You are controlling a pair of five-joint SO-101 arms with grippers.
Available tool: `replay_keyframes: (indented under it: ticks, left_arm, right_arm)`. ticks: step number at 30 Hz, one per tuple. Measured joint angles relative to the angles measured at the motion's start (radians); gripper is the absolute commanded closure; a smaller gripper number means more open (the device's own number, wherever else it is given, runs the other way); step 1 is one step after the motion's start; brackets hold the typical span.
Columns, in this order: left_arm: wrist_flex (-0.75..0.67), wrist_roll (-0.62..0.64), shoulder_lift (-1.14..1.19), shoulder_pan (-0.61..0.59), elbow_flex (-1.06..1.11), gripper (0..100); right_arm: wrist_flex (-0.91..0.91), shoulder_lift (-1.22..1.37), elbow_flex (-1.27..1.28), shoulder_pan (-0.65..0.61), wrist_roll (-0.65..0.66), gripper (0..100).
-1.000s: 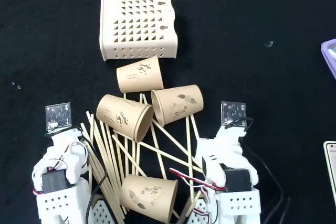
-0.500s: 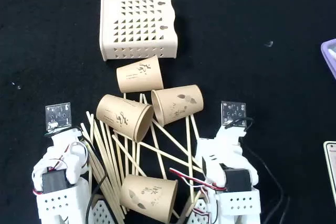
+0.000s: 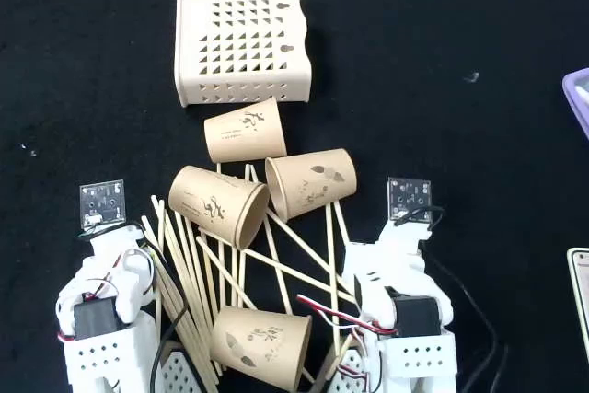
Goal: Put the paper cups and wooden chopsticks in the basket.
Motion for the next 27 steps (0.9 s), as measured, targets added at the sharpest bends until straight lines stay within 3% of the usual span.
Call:
replay_keyframes:
  ticks: [6, 9, 16, 20, 23, 27]
  left_arm:
    - [0.0, -0.005, 0.0, -0.012, 0.0, 93]
    - [-0.015, -0.005, 0.0, -0.083, -0.002, 93]
    - [-0.4, -0.009, 0.0, -0.416, -0.155, 91]
    - [-0.589, -0.009, 0.0, -0.451, -0.189, 77]
    - [-0.615, -0.011, 0.002, -0.448, -0.23, 78]
    - [-0.497, -0.011, 0.002, -0.446, -0.423, 82]
  right_arm:
    - [-0.008, 0.0, 0.0, 0.0, 0.0, 97.6]
    - [-0.095, 0.0, 0.0, 0.049, 0.0, 97.6]
    - [-0.557, 0.0, 0.0, 0.264, 0.069, 97.6]
    - [-0.74, 0.0, 0.0, 0.324, 0.143, 97.6]
    - [-0.749, 0.0, -0.057, 0.33, 0.157, 94.8]
    - [-0.552, 0.0, -0.348, 0.33, 0.195, 87.5]
